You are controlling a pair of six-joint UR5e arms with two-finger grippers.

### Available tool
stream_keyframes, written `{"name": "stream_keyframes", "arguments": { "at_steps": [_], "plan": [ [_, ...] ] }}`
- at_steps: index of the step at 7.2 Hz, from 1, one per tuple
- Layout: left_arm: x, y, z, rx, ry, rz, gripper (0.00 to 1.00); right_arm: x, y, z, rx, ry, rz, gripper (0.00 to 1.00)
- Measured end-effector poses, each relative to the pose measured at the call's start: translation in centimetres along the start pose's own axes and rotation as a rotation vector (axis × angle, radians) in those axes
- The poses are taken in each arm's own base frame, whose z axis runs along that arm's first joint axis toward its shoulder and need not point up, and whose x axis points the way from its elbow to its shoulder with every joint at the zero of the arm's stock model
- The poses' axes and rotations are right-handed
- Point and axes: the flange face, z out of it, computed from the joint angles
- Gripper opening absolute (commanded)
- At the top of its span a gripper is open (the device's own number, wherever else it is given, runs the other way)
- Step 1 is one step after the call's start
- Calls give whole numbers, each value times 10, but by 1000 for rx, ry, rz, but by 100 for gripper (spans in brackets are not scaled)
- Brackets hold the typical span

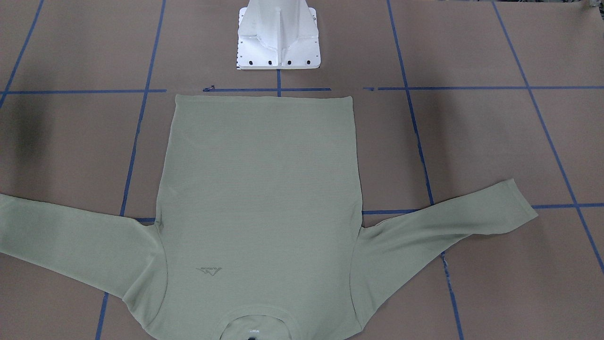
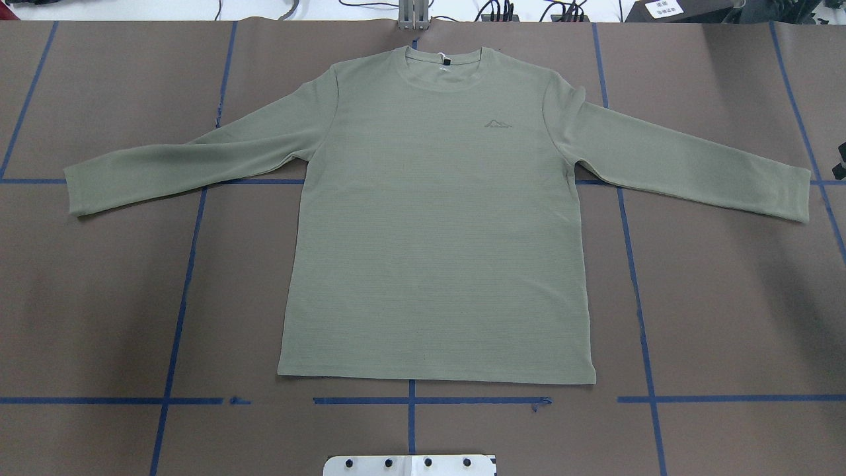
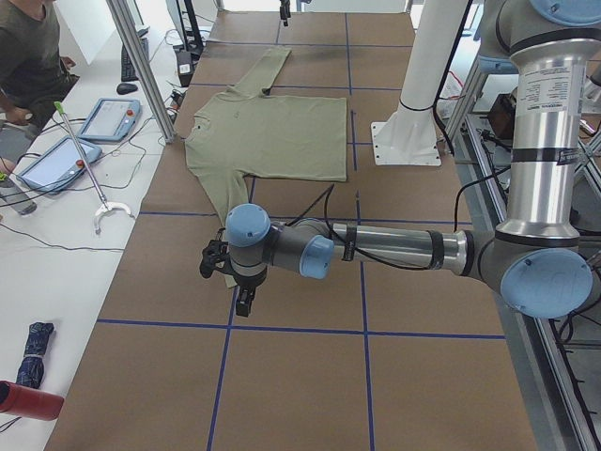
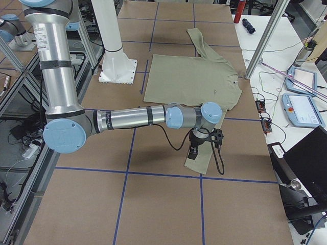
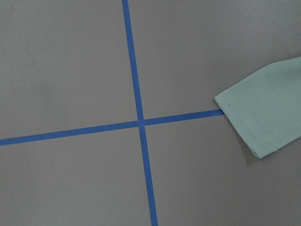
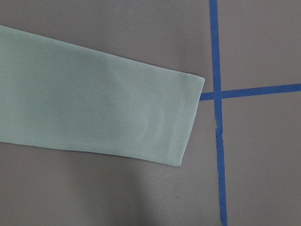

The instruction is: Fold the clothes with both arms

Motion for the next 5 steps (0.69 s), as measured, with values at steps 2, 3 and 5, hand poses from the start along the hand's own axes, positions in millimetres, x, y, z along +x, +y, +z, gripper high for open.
{"name": "stream_keyframes", "arguments": {
  "at_steps": [2,3,5],
  "plan": [
    [7,-1,-8,8,2,8,100,-3,-1,-2,2,-8,-3,100],
    [10,-1,-10,6,2,8,100,-4,-2,-3,4,-12,-5,100],
    [11,2,-9,0,-1,5,100,-10,-3,-6,16,-40,-25,100]
  ]
}}
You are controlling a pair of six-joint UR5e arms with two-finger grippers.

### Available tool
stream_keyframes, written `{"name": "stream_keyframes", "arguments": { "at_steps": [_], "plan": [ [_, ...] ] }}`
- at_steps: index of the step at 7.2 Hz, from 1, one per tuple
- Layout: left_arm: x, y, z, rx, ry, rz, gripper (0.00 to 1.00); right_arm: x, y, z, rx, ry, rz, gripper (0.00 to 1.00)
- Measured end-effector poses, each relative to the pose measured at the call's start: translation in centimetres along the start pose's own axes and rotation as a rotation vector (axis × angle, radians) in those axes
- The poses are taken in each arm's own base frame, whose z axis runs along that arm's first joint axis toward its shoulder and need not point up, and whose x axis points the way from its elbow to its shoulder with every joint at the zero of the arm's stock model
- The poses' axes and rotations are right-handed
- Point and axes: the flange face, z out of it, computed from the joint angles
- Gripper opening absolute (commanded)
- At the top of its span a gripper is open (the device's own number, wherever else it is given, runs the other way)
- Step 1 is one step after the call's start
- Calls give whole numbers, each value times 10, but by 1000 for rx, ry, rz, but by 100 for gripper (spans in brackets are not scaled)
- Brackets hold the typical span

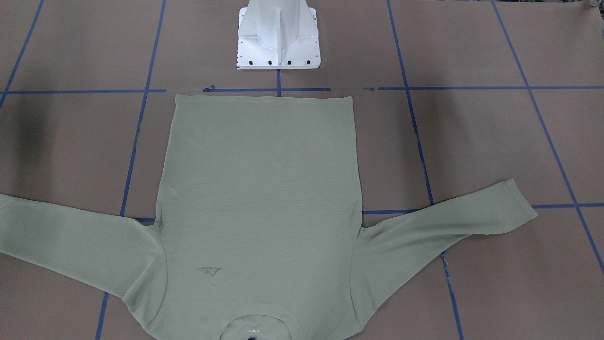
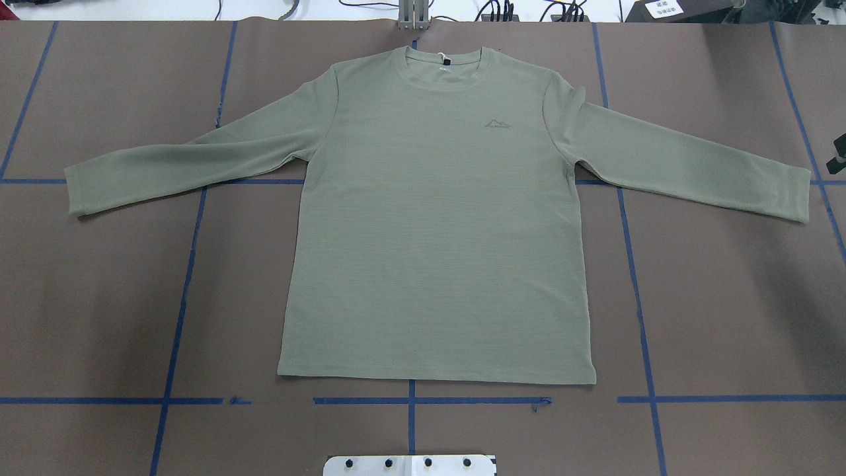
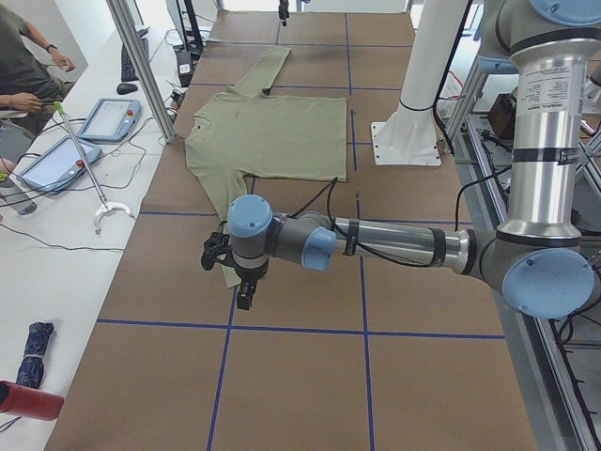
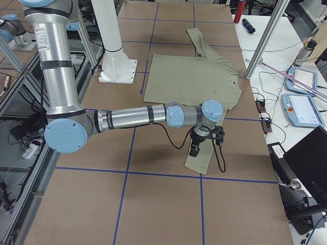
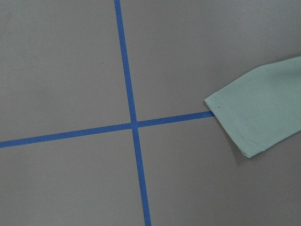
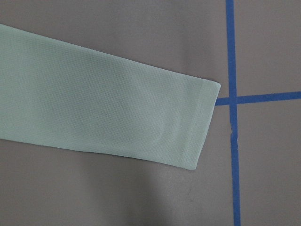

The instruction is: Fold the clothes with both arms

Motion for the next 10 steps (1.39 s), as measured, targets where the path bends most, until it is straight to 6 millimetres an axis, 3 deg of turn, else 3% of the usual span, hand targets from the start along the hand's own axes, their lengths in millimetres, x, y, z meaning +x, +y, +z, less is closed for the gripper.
{"name": "stream_keyframes", "arguments": {
  "at_steps": [4,6,8,10],
  "plan": [
    [0,7,0,-1,6,1,100,25,-8,27,16,-14,-25,100],
    [1,7,0,-1,7,0,100,43,-19,58,36,6,-66,100],
    [1,6,0,-2,8,-1,100,47,-36,87,51,54,-111,99],
    [3,4,-1,3,9,3,100,44,-57,96,45,68,-47,89]
  ]
}}
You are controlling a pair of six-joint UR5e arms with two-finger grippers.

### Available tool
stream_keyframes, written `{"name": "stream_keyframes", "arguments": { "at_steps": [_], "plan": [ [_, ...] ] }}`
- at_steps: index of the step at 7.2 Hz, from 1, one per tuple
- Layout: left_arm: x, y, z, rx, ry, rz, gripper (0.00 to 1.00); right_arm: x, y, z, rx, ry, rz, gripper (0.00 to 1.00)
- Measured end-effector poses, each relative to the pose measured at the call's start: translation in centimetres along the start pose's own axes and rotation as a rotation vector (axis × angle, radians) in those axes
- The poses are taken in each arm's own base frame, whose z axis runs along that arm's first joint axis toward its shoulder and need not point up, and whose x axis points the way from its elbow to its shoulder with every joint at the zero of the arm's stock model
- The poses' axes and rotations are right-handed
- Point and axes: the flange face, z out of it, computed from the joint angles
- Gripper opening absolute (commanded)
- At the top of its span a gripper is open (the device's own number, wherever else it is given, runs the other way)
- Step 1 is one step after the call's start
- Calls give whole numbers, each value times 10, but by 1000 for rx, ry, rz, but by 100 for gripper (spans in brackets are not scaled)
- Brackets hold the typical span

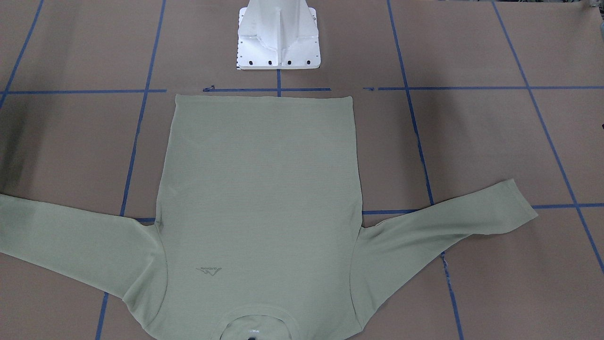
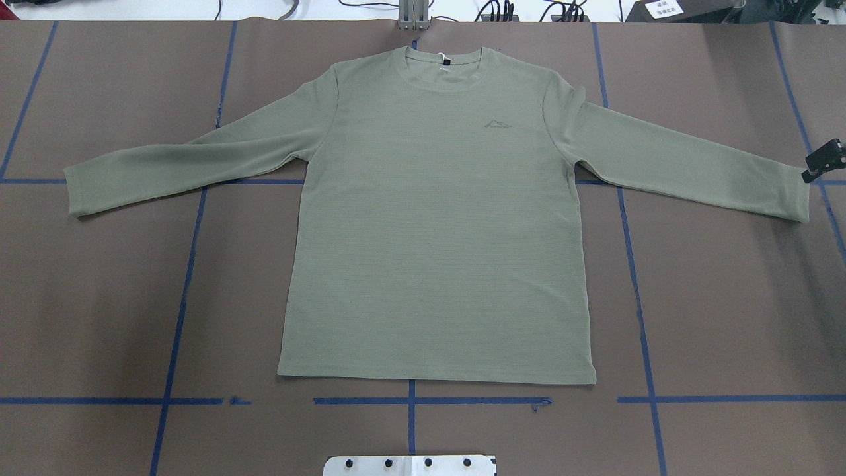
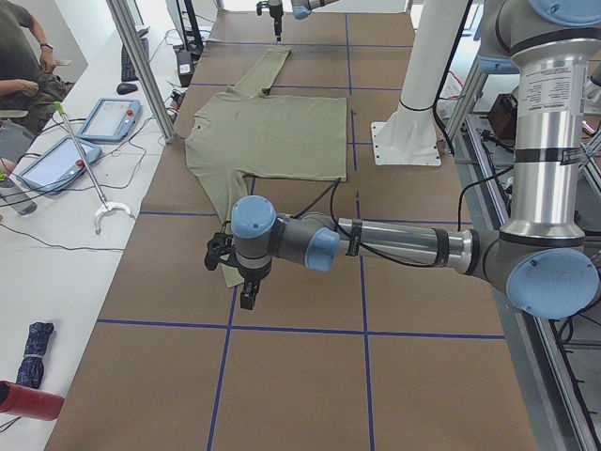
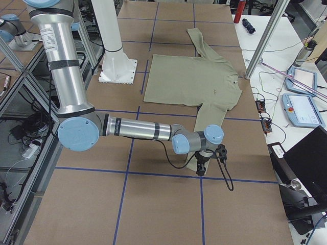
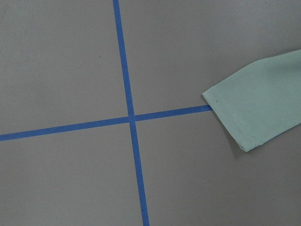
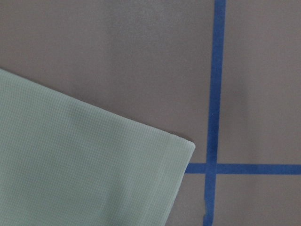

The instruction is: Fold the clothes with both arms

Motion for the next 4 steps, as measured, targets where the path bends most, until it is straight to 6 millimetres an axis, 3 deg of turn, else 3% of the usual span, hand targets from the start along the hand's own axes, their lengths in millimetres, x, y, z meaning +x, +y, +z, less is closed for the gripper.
{"name": "stream_keyframes", "arguments": {
  "at_steps": [2,4],
  "plan": [
    [2,-2,-2,4,1,4,100,-8,-22,0,0,-4,121,90],
    [6,-3,-6,10,1,9,100,2,-25,11,64,-16,144,90]
  ]
}}
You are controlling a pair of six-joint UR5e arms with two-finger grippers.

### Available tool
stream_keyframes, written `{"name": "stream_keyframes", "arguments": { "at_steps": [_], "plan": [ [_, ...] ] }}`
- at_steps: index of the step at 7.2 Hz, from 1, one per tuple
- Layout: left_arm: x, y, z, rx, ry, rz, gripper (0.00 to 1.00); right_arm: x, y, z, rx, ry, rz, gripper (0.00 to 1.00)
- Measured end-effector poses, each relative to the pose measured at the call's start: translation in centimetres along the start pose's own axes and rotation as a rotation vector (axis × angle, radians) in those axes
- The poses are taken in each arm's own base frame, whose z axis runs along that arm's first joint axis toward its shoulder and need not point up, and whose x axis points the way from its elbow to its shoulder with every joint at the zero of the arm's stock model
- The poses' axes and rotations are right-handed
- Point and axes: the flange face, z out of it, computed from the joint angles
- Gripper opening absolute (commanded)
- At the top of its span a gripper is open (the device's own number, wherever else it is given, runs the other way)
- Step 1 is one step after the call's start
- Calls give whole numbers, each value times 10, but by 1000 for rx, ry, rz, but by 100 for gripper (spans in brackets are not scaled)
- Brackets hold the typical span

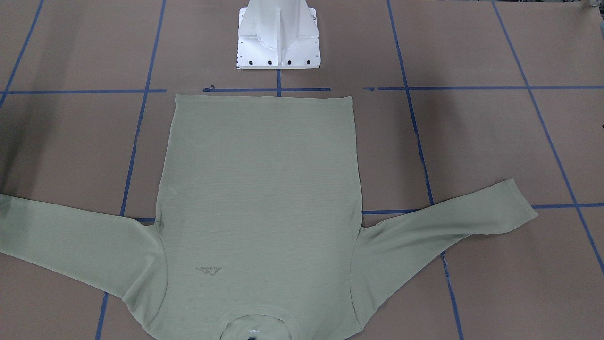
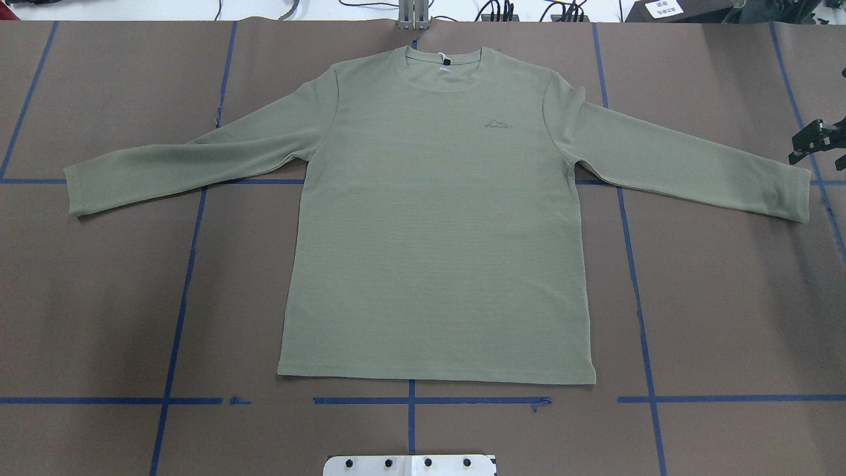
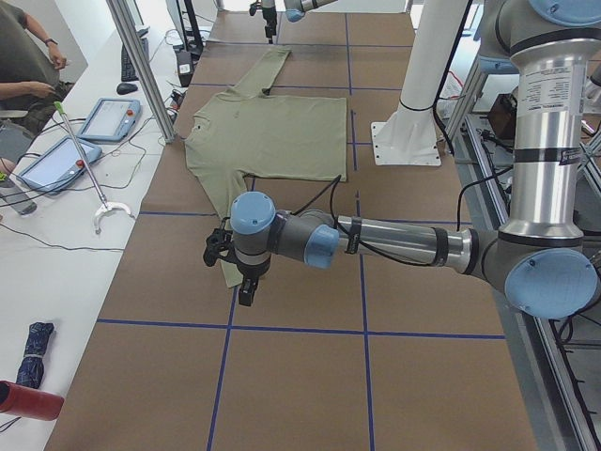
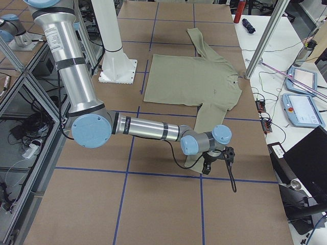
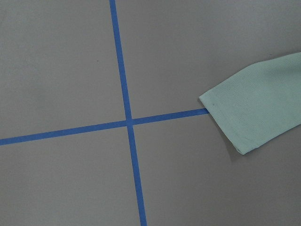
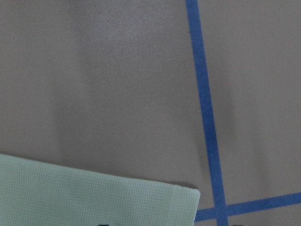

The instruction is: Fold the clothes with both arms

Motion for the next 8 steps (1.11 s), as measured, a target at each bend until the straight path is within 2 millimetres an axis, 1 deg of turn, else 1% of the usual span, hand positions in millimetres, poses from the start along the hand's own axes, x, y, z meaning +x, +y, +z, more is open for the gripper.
{"name": "stream_keyframes", "arguments": {
  "at_steps": [2,3,5,7,8],
  "plan": [
    [4,-1,-4,6,1,5,100,19,1,12,102,19,36,90],
    [6,-1,-5,9,2,9,100,20,2,14,127,19,68,90],
    [8,-2,-7,13,2,12,100,11,7,23,146,3,128,88],
    [8,-1,-8,14,1,13,100,10,13,33,134,5,147,81],
    [9,-1,-9,15,2,15,100,10,15,36,130,7,149,66]
  ]
}}
